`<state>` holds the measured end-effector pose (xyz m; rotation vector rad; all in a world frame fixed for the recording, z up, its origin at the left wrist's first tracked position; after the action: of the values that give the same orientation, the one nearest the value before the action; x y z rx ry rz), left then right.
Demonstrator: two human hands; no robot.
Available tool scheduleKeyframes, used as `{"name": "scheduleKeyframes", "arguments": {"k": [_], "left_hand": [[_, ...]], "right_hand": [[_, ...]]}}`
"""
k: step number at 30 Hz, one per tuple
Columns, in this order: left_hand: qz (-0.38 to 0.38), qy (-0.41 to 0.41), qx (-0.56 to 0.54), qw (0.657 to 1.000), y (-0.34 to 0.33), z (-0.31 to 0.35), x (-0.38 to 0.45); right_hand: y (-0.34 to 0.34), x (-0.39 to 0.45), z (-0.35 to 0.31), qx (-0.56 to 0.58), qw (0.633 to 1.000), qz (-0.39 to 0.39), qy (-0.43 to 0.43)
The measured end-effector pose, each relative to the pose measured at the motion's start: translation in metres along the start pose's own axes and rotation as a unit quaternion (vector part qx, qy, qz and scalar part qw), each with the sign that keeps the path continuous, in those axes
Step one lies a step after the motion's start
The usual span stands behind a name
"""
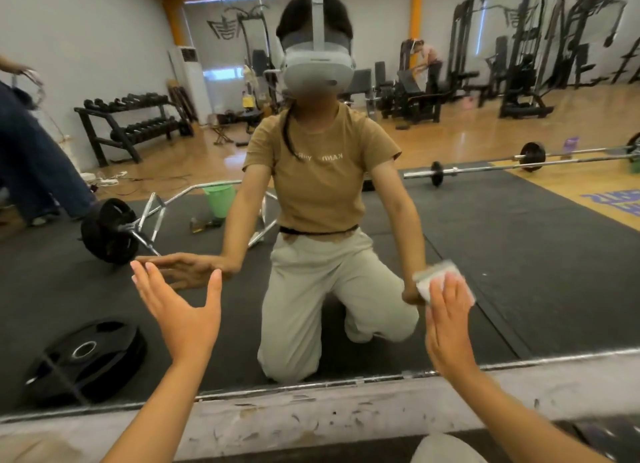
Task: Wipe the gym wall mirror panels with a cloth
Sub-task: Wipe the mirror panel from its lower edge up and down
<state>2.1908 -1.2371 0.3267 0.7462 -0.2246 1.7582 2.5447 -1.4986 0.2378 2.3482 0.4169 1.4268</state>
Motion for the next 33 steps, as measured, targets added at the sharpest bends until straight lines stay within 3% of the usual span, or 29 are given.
{"name": "scheduleKeyframes", "arguments": {"k": [4,8,10,12,15,19,22,24,27,30,32,33], "left_hand": [[0.003,-0.007,-0.012,1.0,-0.003,-0.001,0.0],[0.012,-0.016,-0.01,1.0,-0.005,-0.006,0.002],[0.02,-0.028,-0.012,0.999,-0.005,-0.008,0.003],[0.023,-0.038,-0.007,0.999,-0.006,-0.01,0.003],[0.028,-0.05,-0.002,0.998,-0.007,-0.01,0.003],[0.021,-0.051,0.002,0.998,-0.006,-0.01,0.002],[0.015,-0.055,0.006,0.998,-0.005,-0.011,0.002],[0.009,-0.06,0.007,0.998,-0.004,-0.01,0.002],[-0.008,-0.064,0.016,0.998,-0.004,-0.009,0.002],[-0.033,-0.079,0.043,0.995,-0.003,-0.009,0.001],[-0.042,-0.093,0.066,0.993,-0.001,-0.011,0.002],[-0.046,-0.1,0.074,0.991,0.0,-0.012,0.003]], "right_hand": [[0.047,0.103,-0.061,-0.065,0.988,0.084,0.113],[0.038,0.091,-0.074,-0.098,0.974,0.112,0.171],[0.007,0.046,-0.06,-0.127,0.966,0.076,0.211],[-0.033,-0.014,-0.04,-0.18,0.947,-0.012,0.264],[-0.082,-0.1,-0.009,-0.265,0.88,-0.151,0.363],[-0.096,-0.108,-0.005,-0.267,0.861,-0.216,0.375],[-0.078,-0.06,-0.045,-0.222,0.885,-0.156,0.378],[-0.055,-0.004,-0.089,-0.173,0.914,-0.068,0.36],[-0.014,0.078,-0.148,-0.116,0.95,0.066,0.281],[-0.001,0.106,-0.168,-0.067,0.963,0.155,0.21],[-0.022,0.083,-0.162,-0.071,0.964,0.167,0.196],[-0.045,0.058,-0.157,-0.094,0.963,0.136,0.214]]}}
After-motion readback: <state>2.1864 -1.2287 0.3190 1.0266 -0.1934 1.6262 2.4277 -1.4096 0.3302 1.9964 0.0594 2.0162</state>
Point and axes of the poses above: each hand's wrist, its own x-axis towards the middle knuckle, its own y-axis out of the back of the hand, z = x × y, the point moved 10 cm from there along x, towards the middle knuckle, and after that the axes turned 5 degrees about z, right-handed, at the moved point
